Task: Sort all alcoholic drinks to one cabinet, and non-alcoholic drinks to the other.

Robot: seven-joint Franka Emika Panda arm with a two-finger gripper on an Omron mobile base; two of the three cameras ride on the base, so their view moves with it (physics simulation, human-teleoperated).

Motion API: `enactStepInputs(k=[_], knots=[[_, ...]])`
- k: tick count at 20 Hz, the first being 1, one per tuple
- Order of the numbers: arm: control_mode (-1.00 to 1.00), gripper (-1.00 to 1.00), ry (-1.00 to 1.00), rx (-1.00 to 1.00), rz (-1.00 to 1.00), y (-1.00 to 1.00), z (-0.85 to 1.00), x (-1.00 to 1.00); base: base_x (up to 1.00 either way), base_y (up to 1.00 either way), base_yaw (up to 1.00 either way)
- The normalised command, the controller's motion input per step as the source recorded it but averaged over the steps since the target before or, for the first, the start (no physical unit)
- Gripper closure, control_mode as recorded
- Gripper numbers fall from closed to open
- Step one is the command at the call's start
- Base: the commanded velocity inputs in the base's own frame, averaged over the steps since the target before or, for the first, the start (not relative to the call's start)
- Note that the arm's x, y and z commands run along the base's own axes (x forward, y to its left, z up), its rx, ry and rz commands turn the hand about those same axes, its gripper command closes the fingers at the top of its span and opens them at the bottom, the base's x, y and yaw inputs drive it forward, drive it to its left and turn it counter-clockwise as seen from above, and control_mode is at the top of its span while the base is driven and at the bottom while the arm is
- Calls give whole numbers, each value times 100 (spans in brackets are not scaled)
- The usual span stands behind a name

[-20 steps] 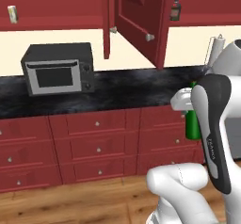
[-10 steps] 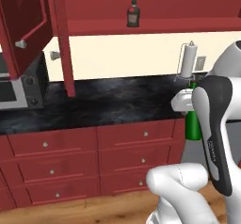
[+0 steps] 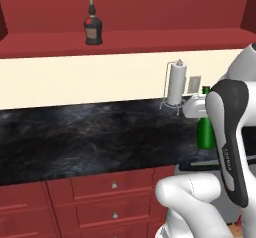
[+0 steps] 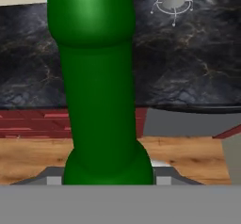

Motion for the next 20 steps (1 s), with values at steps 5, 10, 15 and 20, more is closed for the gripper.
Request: enactStepInputs(k=[5,10,15,20], knots=[[100,100,0,0,0,0,0,0,100,-33,0],[-100,100,-1,0,0,0,0,1,60,0,0],[-100,100,-28,5,0,-17,33,-35,0,0,0],[-100,100,-37,3,0,-18,66,-33,0,0,0]])
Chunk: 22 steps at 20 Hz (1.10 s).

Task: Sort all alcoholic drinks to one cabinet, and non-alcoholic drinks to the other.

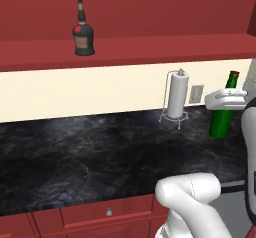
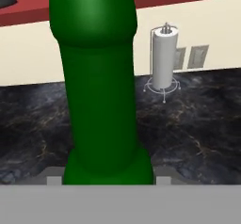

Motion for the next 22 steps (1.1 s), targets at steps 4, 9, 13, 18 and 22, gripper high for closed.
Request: enactStepInputs(k=[4,9,13,18,22], knots=[[-100,100,-10,0,0,0,87,14,0,0,0],[-100,100,-3,0,0,0,78,42,0,0,0],[-100,100,-6,0,0,6,51,58,0,0,0],[-100,100,-11,0,0,12,18,67,0,0,0],[-100,100,-11,0,0,21,12,76,0,0,0]])
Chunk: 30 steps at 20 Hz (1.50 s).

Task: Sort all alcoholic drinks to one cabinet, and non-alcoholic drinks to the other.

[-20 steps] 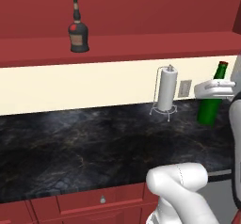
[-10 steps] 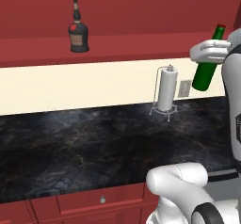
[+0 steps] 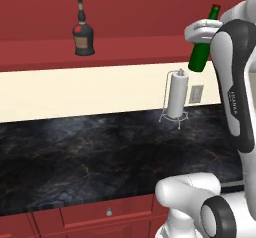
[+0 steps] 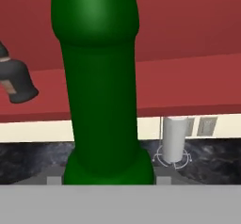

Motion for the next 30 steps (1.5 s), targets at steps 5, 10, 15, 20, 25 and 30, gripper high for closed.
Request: enactStepInputs(k=[5,10,15,20,25,30], knots=[[-100,100,-9,-1,0,23,8,72,0,0,0],[-100,100,-2,-3,0,18,0,77,0,0,0],[-100,100,0,-5,0,18,0,82,0,0,0],[-100,100,0,-6,0,15,0,75,0,0,0],[-100,100,0,-5,0,6,-7,69,0,0,0],[-100,100,1,-2,0,0,-18,61,0,0,0]])
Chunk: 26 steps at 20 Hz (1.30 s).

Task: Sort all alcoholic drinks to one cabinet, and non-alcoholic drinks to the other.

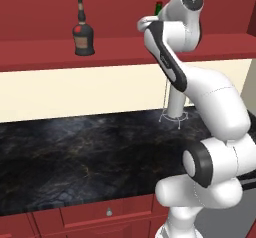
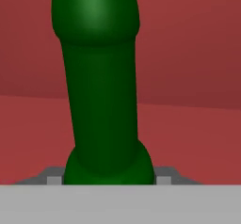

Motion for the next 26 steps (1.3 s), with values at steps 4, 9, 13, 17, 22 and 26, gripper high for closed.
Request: enactStepInputs(k=[4,9,13,17,22,26], knots=[[-100,100,4,0,0,0,-19,59,0,0,0],[-100,100,3,0,0,0,-17,52,0,0,0],[-100,100,2,0,0,0,-18,53,0,0,0],[-100,-100,5,0,0,0,-25,38,0,0,0],[-100,-100,3,0,0,0,-13,14,0,0,0],[-100,-100,0,0,0,-5,-2,0,0,0,0]])
